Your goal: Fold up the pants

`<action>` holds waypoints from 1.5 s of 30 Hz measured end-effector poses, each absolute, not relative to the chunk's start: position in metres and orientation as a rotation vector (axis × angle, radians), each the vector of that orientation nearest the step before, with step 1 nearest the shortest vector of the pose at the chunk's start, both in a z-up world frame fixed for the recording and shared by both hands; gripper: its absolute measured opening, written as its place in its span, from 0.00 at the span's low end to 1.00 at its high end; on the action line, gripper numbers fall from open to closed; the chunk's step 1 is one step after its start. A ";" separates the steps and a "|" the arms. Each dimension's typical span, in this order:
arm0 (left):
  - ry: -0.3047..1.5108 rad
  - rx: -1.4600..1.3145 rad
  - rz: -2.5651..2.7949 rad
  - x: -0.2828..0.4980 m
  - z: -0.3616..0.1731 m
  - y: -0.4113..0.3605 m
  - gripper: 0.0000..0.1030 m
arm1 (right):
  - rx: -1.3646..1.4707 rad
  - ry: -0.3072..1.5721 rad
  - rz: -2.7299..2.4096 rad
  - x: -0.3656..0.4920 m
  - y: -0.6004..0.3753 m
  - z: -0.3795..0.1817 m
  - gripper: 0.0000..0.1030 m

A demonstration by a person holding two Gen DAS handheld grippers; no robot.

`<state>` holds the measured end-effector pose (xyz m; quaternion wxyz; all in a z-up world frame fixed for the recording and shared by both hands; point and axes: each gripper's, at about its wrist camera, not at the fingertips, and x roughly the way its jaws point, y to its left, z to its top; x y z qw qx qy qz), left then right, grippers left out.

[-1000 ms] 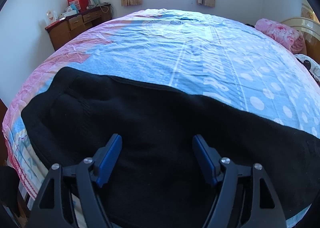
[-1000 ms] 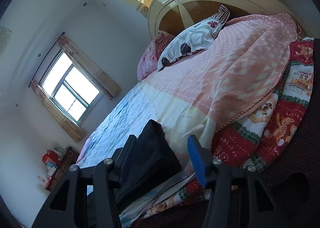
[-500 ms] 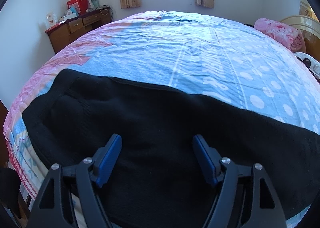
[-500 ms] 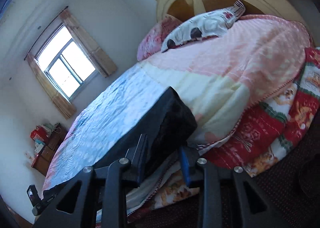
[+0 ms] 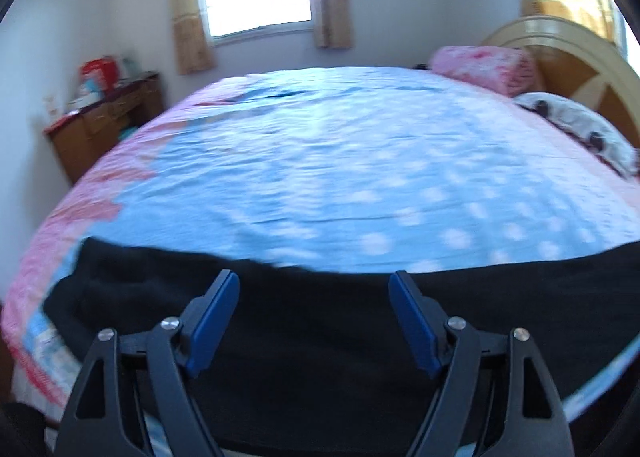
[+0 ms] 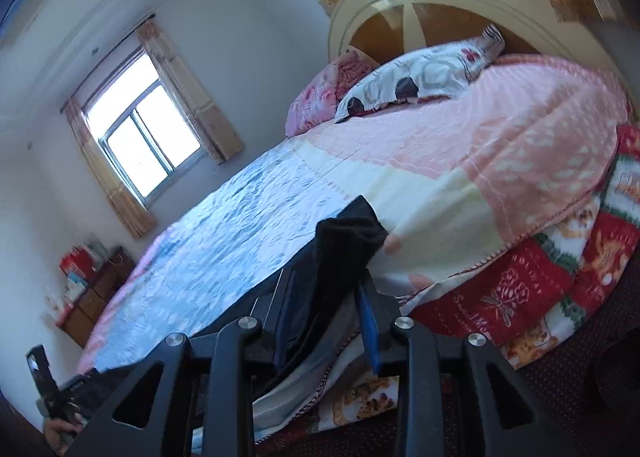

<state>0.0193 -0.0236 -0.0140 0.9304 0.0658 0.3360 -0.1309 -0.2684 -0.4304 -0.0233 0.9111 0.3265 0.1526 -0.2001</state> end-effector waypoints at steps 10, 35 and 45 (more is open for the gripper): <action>0.725 0.221 -0.564 -0.010 -0.021 -0.154 0.78 | 0.486 0.258 -0.472 -0.270 -0.410 0.001 0.32; 0.799 0.312 -0.559 -0.034 -0.075 -0.196 0.90 | 0.641 0.394 -0.509 -0.236 -0.425 -0.029 0.07; 0.822 0.312 -0.557 -0.026 -0.062 -0.171 0.90 | 0.172 0.341 -0.365 -0.199 -0.308 0.034 0.07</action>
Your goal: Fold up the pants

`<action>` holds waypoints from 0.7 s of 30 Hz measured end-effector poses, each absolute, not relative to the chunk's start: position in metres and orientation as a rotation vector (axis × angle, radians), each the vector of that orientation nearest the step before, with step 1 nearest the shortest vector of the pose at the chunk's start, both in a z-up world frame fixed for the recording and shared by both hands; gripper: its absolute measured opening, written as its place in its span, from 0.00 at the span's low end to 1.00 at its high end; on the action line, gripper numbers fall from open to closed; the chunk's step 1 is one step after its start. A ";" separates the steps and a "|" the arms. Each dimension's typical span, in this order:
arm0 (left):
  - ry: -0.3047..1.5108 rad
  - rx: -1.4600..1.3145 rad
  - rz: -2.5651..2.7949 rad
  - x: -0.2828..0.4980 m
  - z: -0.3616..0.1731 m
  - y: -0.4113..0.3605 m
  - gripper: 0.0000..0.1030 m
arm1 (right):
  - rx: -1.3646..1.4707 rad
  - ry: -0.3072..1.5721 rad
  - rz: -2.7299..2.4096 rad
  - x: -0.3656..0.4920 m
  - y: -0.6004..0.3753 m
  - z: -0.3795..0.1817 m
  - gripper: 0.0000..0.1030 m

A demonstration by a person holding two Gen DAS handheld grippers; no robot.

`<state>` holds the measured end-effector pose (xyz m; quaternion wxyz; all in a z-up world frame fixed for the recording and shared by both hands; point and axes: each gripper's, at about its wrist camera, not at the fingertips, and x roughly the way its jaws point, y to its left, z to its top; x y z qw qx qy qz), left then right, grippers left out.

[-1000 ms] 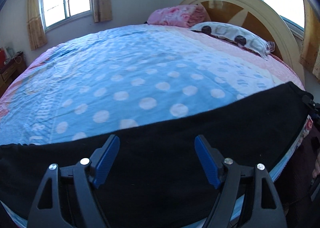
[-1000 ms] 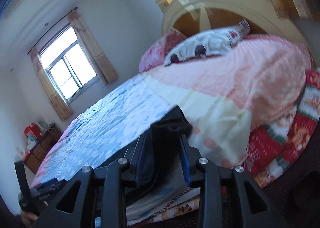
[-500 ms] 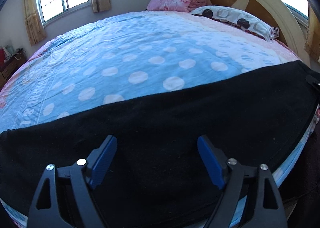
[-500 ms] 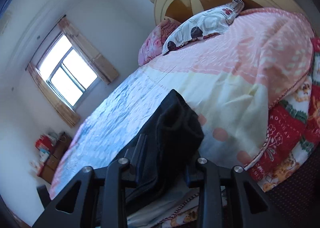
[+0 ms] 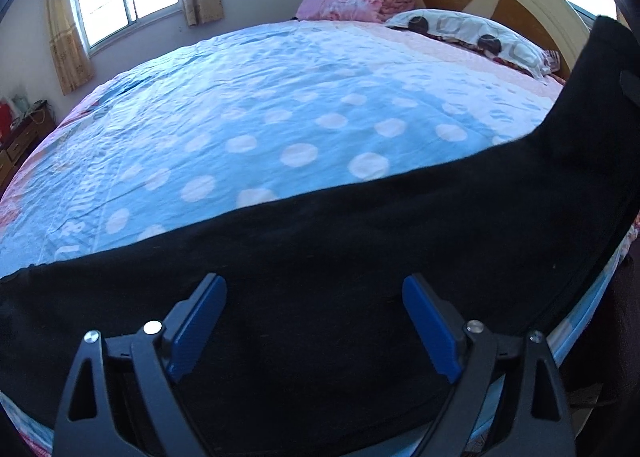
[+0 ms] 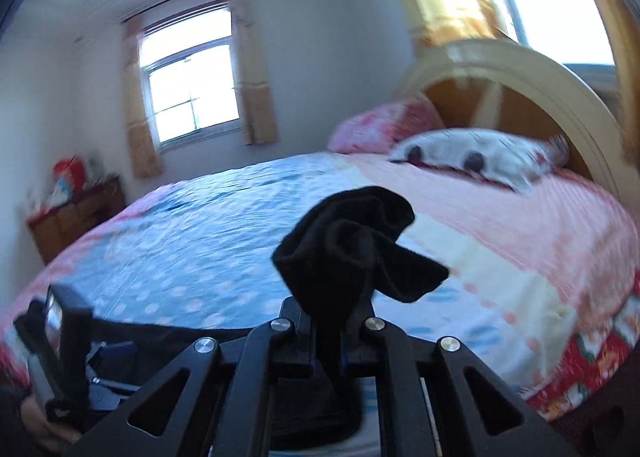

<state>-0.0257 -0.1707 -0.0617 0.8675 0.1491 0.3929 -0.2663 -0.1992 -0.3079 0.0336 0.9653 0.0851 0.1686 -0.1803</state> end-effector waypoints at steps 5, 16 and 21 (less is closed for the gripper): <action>0.821 0.236 -0.487 -0.009 -0.045 -0.119 0.90 | -0.008 0.380 -0.203 -0.159 -0.231 0.029 0.07; 0.789 0.083 -0.194 0.022 -0.041 0.029 0.90 | -0.194 0.532 0.081 -0.094 -0.110 -0.035 0.07; 0.776 0.053 -0.153 0.029 -0.041 0.060 0.90 | -0.250 0.593 0.115 -0.080 -0.083 -0.055 0.07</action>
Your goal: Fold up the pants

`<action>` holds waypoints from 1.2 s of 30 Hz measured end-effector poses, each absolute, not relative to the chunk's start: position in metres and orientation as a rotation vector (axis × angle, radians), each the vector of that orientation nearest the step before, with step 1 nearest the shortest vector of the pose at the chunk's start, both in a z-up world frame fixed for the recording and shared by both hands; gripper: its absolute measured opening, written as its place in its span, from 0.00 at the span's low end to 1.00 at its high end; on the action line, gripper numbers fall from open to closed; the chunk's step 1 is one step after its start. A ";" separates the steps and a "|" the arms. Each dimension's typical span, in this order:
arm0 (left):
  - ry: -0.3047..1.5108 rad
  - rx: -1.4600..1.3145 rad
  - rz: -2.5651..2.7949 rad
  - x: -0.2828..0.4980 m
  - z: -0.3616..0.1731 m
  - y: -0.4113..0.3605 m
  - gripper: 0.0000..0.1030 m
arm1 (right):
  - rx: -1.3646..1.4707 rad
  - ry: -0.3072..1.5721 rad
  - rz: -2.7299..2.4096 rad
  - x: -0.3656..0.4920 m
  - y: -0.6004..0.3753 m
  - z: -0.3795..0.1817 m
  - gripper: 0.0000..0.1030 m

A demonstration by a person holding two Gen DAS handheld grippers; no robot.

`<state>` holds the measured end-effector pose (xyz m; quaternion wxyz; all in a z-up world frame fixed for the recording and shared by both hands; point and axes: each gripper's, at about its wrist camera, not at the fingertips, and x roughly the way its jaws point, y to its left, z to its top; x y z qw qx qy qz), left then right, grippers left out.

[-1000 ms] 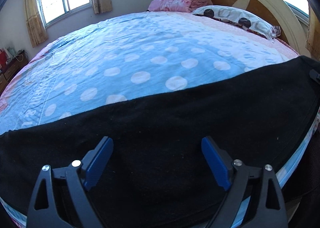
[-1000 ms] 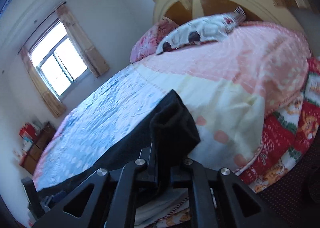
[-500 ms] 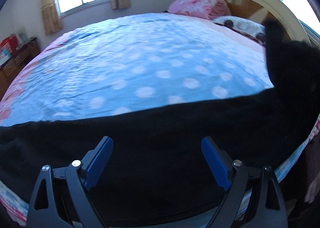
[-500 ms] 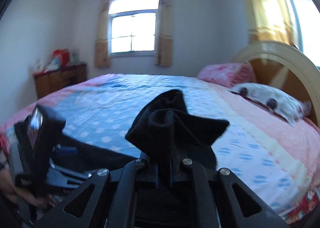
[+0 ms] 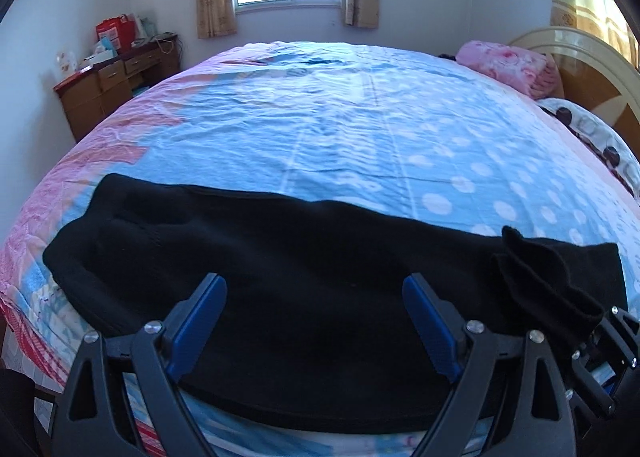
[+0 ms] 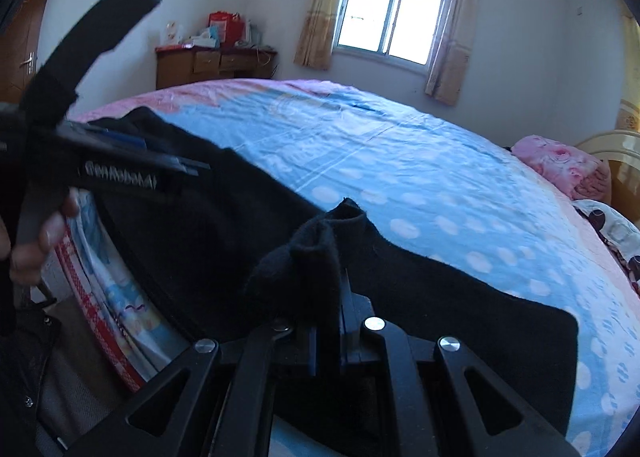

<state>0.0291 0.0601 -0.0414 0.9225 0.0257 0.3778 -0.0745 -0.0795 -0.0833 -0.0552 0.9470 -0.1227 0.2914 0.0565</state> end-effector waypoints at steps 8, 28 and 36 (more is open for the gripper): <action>0.733 -0.002 -0.112 0.037 -0.027 0.089 0.90 | -0.129 0.513 0.116 -0.060 -0.073 -0.023 0.07; 0.710 -0.018 -0.084 0.033 -0.020 0.108 0.90 | -0.201 0.505 0.413 -0.077 0.001 -0.048 0.69; 0.662 0.037 -0.263 0.024 -0.003 0.045 0.90 | 0.022 0.479 0.069 -0.078 -0.141 0.008 0.08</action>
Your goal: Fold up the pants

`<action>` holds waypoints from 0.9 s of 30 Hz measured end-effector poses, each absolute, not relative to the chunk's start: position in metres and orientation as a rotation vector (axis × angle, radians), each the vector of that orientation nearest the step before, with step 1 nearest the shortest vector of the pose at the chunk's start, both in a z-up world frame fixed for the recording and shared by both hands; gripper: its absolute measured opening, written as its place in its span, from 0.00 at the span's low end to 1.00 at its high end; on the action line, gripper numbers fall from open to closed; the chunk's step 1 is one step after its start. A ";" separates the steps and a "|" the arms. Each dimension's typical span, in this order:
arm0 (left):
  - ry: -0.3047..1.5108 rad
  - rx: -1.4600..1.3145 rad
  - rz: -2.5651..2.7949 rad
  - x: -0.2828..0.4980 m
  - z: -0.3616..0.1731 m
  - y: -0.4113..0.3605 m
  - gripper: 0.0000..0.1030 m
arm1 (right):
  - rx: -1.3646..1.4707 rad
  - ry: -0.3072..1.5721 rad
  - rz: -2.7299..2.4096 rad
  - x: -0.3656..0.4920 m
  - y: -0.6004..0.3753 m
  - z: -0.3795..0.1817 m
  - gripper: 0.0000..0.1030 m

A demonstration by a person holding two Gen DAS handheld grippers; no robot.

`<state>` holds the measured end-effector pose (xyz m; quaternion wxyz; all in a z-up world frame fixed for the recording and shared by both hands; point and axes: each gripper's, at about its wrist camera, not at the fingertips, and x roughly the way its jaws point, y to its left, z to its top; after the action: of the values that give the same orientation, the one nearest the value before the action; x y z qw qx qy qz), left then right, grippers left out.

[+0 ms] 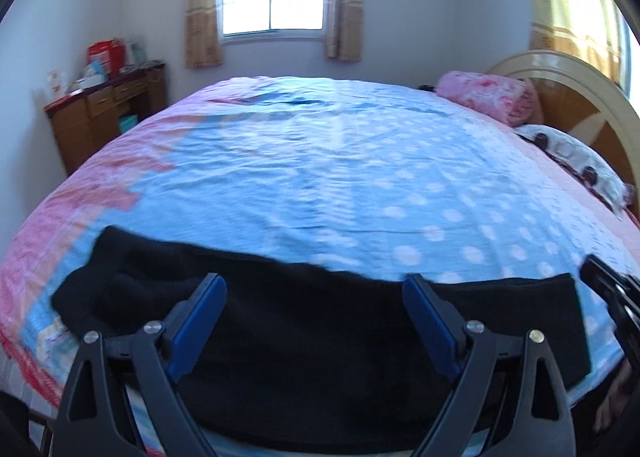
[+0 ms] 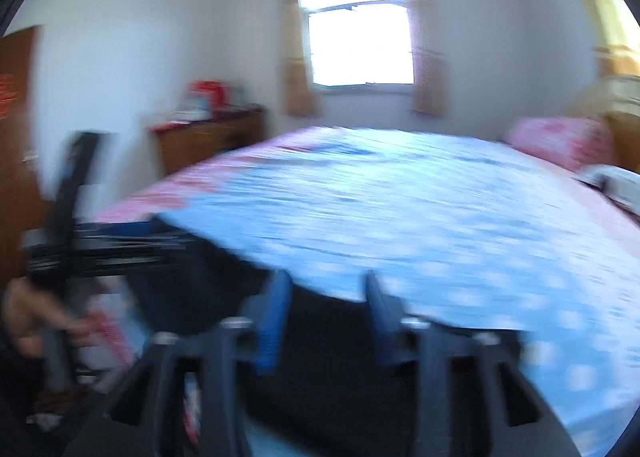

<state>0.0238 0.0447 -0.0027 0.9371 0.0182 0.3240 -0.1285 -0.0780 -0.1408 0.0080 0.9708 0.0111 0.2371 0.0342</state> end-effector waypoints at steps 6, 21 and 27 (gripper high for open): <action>0.773 0.096 -0.331 0.031 -0.032 -0.026 0.90 | 0.100 0.609 -0.107 -0.061 -0.209 -0.025 0.07; 0.868 0.090 -0.238 0.035 -0.059 -0.009 0.91 | 0.297 0.580 -0.120 -0.081 -0.243 -0.050 0.07; 0.833 0.044 -0.145 0.039 -0.047 0.040 0.91 | 0.249 0.588 0.076 -0.076 -0.188 -0.040 0.07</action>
<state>0.0391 0.0401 -0.0470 0.9117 0.0211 0.4042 -0.0704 -0.0758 -0.1879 -0.0398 0.9488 0.1222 0.2888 0.0372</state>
